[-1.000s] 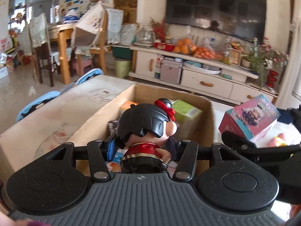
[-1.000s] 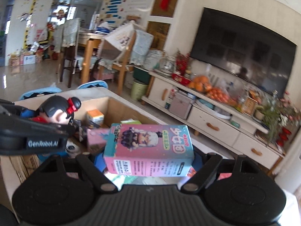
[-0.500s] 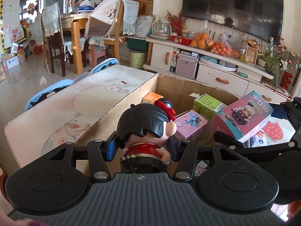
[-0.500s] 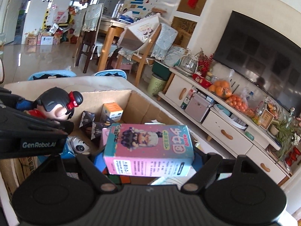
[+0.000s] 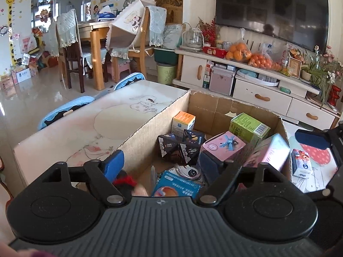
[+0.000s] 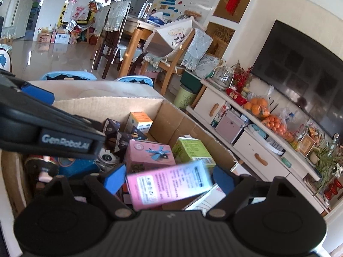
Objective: Organize rigid objects
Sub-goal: 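Withdraw both open tools from the cardboard box back over the table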
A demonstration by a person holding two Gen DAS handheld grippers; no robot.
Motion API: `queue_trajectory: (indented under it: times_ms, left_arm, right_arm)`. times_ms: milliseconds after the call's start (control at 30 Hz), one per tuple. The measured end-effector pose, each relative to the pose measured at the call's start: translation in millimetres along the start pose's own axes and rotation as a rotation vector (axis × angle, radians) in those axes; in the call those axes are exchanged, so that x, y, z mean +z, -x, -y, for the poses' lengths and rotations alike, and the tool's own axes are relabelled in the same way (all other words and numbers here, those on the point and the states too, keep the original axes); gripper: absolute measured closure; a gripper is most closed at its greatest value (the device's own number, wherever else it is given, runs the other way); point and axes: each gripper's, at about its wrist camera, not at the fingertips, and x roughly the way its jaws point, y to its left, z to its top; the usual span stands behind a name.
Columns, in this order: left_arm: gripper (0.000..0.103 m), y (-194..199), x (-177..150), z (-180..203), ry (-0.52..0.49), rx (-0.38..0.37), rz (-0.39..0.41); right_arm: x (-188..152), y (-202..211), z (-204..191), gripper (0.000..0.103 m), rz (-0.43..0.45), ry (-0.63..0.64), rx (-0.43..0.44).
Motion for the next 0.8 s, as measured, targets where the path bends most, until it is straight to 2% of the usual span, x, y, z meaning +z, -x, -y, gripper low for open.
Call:
queue_trajectory:
  times_ms: [200, 800]
  left_arm:
    - [0.001, 2.0, 0.0, 2.2, -0.003, 0.002, 0.007]
    - [0.000, 18.9, -6.7, 15.6, -0.040, -0.055, 0.021]
  right_arm:
    - [-5.3, 13.0, 1.2, 0.013, 0.026, -0.028, -0.030]
    - [-52.6, 61.9, 31.6, 0.013, 0.062, -0.249, -0.187]
